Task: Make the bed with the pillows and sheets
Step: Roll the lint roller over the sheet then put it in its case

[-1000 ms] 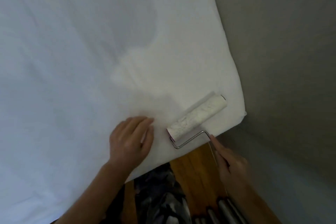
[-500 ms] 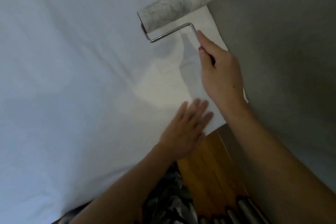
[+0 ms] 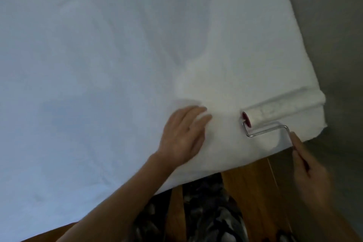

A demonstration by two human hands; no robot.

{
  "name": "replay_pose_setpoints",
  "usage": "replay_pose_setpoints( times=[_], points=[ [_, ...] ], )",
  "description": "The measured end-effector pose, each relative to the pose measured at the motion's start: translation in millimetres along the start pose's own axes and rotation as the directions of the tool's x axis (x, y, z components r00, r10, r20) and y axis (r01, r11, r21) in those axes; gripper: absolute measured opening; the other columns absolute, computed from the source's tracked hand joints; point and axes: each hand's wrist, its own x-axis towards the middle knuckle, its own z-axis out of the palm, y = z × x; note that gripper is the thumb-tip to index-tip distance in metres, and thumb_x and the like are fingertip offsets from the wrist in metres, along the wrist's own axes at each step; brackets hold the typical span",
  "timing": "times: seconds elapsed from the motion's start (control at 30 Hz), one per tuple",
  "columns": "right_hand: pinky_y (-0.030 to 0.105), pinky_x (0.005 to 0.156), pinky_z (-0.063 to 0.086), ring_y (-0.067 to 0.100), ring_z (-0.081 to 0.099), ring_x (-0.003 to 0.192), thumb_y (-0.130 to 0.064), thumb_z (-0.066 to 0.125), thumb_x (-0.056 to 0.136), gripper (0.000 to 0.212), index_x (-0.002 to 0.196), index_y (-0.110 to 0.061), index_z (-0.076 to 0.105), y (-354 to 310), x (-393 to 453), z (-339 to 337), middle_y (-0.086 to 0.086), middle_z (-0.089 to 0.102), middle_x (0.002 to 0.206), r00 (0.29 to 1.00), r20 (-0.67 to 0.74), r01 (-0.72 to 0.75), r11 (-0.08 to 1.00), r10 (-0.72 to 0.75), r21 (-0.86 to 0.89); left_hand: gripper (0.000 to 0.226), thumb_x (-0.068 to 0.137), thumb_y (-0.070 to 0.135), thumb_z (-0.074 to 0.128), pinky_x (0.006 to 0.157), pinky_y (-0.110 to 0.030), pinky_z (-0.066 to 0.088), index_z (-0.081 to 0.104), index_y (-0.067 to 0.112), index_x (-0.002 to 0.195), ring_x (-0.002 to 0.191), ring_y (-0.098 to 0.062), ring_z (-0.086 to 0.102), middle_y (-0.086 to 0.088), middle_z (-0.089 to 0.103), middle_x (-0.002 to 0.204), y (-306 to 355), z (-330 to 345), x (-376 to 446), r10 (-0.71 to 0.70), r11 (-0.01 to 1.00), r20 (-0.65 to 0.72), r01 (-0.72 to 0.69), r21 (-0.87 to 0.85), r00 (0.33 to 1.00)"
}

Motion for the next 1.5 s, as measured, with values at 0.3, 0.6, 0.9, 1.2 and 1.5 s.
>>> replay_pose_setpoints(
  times=[0.3,0.6,0.9,1.2,1.5],
  points=[
    [0.029,0.084,0.055,0.012,0.06,0.087,-0.032,0.046,0.099,0.04,0.12,-0.066,0.045,-112,-4,42,0.001,0.065,0.111,0.984,-0.175,0.062,0.986,-0.034,0.153,0.054,0.102,0.032,0.034,0.117,-0.054,0.02,0.032,0.002,0.148,0.143,-0.044,0.022,-0.03,0.023,0.154,-120,-60,-40,-0.378,0.848,0.07,0.314,0.427,0.923],
    [0.024,0.071,0.048,0.005,0.057,0.071,-0.022,0.041,0.102,0.038,0.138,-0.029,0.051,-308,67,150,-0.007,0.07,0.097,0.932,-0.025,0.36,0.914,-0.362,0.19,0.058,0.1,0.038,0.041,0.119,-0.05,0.015,0.029,0.013,0.151,0.149,-0.033,0.013,-0.016,0.017,0.16,-41,-21,-123,-0.1,0.955,0.371,-0.015,0.296,0.923],
    [0.034,0.081,0.047,0.028,0.06,0.094,-0.024,0.033,0.103,0.045,0.145,-0.041,0.035,-364,29,221,0.005,0.064,0.094,0.857,0.277,0.469,0.881,-0.435,-0.065,0.035,0.097,0.035,0.049,0.117,-0.044,0.024,0.059,0.018,0.126,0.14,-0.026,0.036,-0.005,0.051,0.143,-18,-9,-159,0.193,0.971,0.404,-0.232,0.051,0.894],
    [0.016,0.058,0.044,0.007,0.048,0.049,-0.017,0.045,0.1,0.048,0.139,-0.044,0.04,-205,-47,154,-0.003,0.056,0.061,0.878,0.297,0.433,0.888,-0.376,-0.156,0.024,0.091,0.011,0.048,0.083,-0.035,0.041,0.058,0.012,0.113,0.092,-0.027,0.058,-0.011,0.068,0.103,-86,-104,-192,-0.385,0.919,-0.183,0.394,0.01,0.904],
    [0.001,0.062,0.036,-0.013,0.05,0.061,-0.06,0.032,0.095,0.05,0.137,-0.036,0.045,-221,-80,150,0.0,0.058,0.069,0.831,0.274,0.514,0.857,-0.484,-0.044,0.051,0.103,0.024,0.035,0.118,-0.054,0.017,0.027,0.004,0.15,0.145,-0.043,0.017,-0.03,0.02,0.155,-167,-142,-246,-0.686,0.63,-0.253,0.731,0.261,0.682]
  ],
)
